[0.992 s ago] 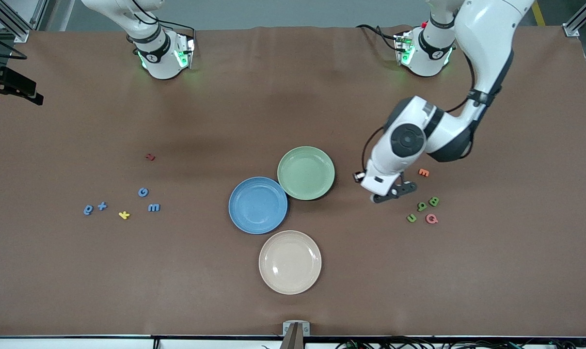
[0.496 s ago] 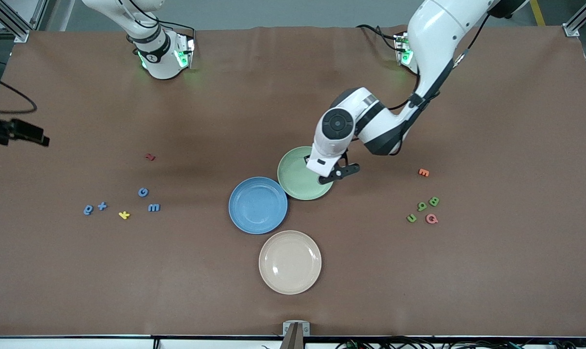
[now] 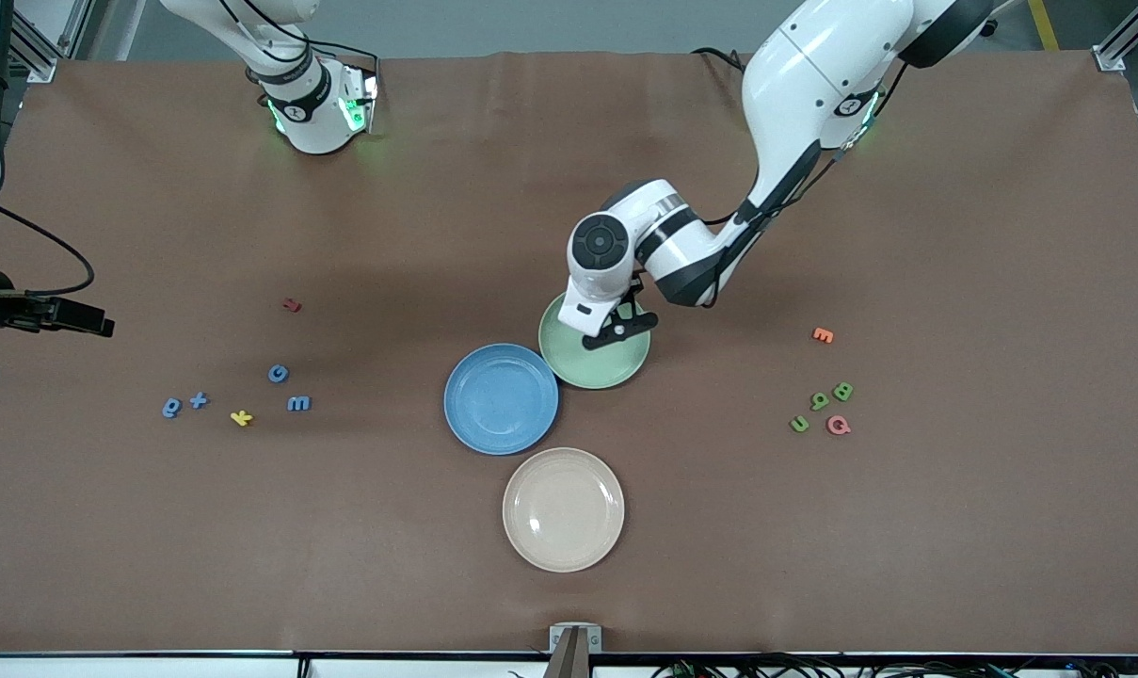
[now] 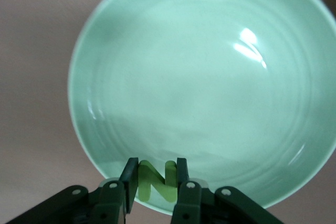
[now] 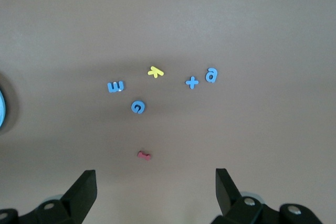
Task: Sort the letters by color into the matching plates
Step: 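Carry the green N to the green plate while the right gripper reaches out, then release the N on the green plate while the right gripper nears letters, then grasp the green u with the left gripper while the right grasps blue x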
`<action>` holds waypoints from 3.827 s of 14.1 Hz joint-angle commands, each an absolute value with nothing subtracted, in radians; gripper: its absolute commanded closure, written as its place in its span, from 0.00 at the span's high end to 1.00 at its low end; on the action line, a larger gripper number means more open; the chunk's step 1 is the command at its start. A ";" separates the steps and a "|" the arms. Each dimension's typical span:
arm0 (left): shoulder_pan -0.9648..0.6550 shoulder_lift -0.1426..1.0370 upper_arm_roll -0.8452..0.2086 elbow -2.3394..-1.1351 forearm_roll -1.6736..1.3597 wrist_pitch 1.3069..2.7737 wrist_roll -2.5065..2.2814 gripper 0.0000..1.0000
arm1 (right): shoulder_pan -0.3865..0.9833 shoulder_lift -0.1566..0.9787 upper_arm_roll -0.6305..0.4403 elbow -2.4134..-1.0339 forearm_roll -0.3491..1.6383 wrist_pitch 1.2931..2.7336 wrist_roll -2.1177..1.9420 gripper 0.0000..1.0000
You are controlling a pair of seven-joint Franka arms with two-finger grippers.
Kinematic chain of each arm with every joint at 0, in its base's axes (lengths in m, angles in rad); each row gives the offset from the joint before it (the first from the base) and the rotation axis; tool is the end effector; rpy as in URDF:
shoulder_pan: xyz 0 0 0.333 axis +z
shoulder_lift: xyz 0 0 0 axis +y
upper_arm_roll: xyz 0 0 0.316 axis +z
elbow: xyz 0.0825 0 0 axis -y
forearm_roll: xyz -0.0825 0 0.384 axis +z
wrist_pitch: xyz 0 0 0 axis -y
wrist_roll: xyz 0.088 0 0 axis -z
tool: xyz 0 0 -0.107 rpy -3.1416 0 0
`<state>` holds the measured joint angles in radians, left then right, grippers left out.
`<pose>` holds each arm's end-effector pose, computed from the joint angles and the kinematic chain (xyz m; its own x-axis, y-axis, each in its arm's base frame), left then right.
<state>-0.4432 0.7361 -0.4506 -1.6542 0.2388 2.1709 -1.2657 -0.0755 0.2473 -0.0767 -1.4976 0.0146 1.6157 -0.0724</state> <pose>0.4491 -0.4941 0.2023 0.9405 0.3023 -0.1552 0.2914 -0.9525 -0.0888 0.6169 -0.0882 0.5169 0.9886 -0.0792 -0.1281 -0.0805 -0.9967 -0.0049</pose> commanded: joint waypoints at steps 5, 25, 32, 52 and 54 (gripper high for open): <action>-0.494 0.755 -0.417 -1.626 0.268 2.198 -1.304 0.41 | -0.101 0.295 -0.066 -1.696 0.017 1.925 -0.083 1.00; -0.098 0.598 -0.425 -1.727 0.344 2.186 -0.820 0.84 | -0.175 0.503 -0.058 -2.033 0.028 2.534 -0.584 0.70; 0.104 0.626 -0.426 -1.747 0.379 2.292 -0.476 0.92 | -0.170 0.543 -0.055 -1.985 0.026 2.531 -0.580 0.66; 0.155 0.729 -0.419 -1.764 0.399 2.431 -0.319 0.83 | -0.176 0.604 -0.057 -1.934 0.026 2.520 -0.583 0.54; 0.156 0.733 -0.419 -1.764 0.420 2.431 -0.319 0.80 | -0.181 0.603 -0.057 -1.936 0.025 2.519 -0.584 0.54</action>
